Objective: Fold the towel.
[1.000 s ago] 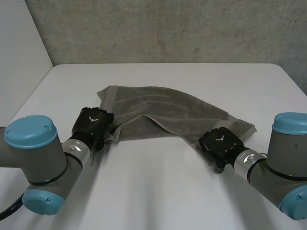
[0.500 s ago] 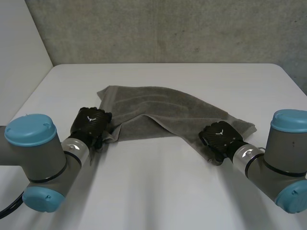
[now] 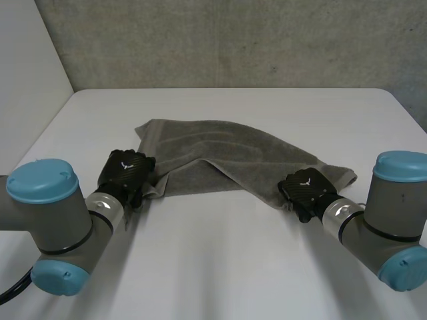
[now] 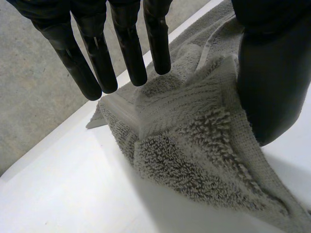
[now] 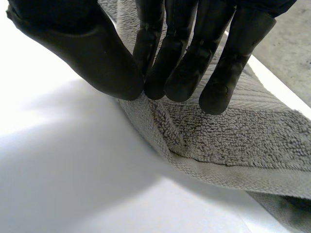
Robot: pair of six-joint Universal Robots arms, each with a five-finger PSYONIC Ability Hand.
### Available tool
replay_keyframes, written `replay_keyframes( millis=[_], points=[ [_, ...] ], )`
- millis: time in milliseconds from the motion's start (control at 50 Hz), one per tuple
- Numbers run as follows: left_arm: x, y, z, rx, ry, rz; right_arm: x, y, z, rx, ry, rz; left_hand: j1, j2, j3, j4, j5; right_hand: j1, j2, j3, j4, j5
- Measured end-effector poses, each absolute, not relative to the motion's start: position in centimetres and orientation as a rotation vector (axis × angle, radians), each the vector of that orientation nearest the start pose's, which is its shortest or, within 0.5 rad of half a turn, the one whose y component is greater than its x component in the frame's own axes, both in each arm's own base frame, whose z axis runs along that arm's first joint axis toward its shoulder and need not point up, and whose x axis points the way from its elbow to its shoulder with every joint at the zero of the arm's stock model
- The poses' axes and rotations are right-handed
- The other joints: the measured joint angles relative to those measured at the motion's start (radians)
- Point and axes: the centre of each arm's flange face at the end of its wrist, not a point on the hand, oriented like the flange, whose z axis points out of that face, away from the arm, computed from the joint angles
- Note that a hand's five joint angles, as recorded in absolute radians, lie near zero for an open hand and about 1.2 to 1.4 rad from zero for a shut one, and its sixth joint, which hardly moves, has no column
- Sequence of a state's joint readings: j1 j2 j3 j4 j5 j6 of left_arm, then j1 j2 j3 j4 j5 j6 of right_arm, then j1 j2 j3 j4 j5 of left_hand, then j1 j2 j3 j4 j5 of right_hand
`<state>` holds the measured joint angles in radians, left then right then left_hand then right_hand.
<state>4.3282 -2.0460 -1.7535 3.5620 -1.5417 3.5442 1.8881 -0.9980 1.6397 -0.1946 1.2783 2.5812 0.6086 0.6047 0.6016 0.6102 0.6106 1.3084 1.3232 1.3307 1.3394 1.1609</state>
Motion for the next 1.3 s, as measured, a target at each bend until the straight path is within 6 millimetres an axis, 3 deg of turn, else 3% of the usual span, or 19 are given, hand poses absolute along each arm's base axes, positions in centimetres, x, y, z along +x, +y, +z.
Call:
replay_keyframes(
  millis=[140,300,440,500,620,660,840,940,1120,1220,1300],
  points=[
    [-25.5,-27.4,13.3,0.977,2.279,-1.947,24.5,-29.4,13.3,-1.078,2.234,-1.705,0.0,0.0,0.0,0.0,0.0,0.0,0.0,0.0,0.0,0.001],
    [-25.5,-27.4,13.2,0.979,2.278,-1.946,19.5,-33.1,16.8,-0.646,2.276,-1.937,0.0,0.0,0.0,0.0,0.0,0.004,0.0,0.0,0.0,0.006],
    [-25.5,-27.4,12.9,0.983,2.282,-1.941,17.7,-34.1,17.2,-0.555,2.289,-1.986,0.043,0.051,0.054,0.041,0.045,0.006,0.0,0.0,0.0,0.011],
    [-25.5,-27.5,12.8,0.985,2.285,-1.937,17.7,-34.1,17.2,-0.558,2.291,-1.984,0.165,0.169,0.174,0.167,0.165,0.009,0.004,0.0,0.0,0.011],
    [-25.4,-28.2,12.6,0.97,2.281,-1.934,17.9,-34.0,17.3,-0.571,2.285,-1.987,0.845,0.848,0.861,0.857,0.832,0.008,0.004,0.0,0.0,0.011],
    [-25.1,-28.5,12.7,0.959,2.276,-1.93,17.9,-34.0,17.7,-0.574,2.275,-2.001,0.858,0.905,0.926,0.909,0.883,0.008,0.004,0.0,0.0,0.011],
    [-23.7,-29.4,14.5,0.941,2.195,-1.944,17.9,-34.0,21.0,-0.616,2.205,-2.12,0.858,0.906,0.943,0.912,0.883,0.009,0.004,0.0,0.0,0.011],
    [-23.5,-29.3,17.2,0.943,2.114,-1.996,17.9,-33.3,23.8,-0.729,2.194,-2.169,0.858,0.906,0.943,0.912,0.883,0.013,0.004,0.0,0.0,0.011],
    [-23.6,-28.5,22.3,0.971,2.035,-2.089,18.7,-31.7,27.7,-1.013,2.228,-2.098,0.858,0.906,0.944,0.912,0.883,0.017,0.004,0.0,0.0,0.011],
    [-24.2,-29.1,24.0,1.028,2.037,-2.113,19.0,-32.0,28.4,-1.125,2.265,-2.037,0.858,0.906,0.945,0.912,0.883,0.017,0.004,0.0,0.0,0.011],
    [-24.8,-30.6,23.1,1.089,2.095,-2.053,19.9,-33.1,27.1,-1.231,2.316,-1.93,0.858,0.912,0.947,0.912,0.883,0.017,0.004,0.0,0.0,0.011]
  ],
)
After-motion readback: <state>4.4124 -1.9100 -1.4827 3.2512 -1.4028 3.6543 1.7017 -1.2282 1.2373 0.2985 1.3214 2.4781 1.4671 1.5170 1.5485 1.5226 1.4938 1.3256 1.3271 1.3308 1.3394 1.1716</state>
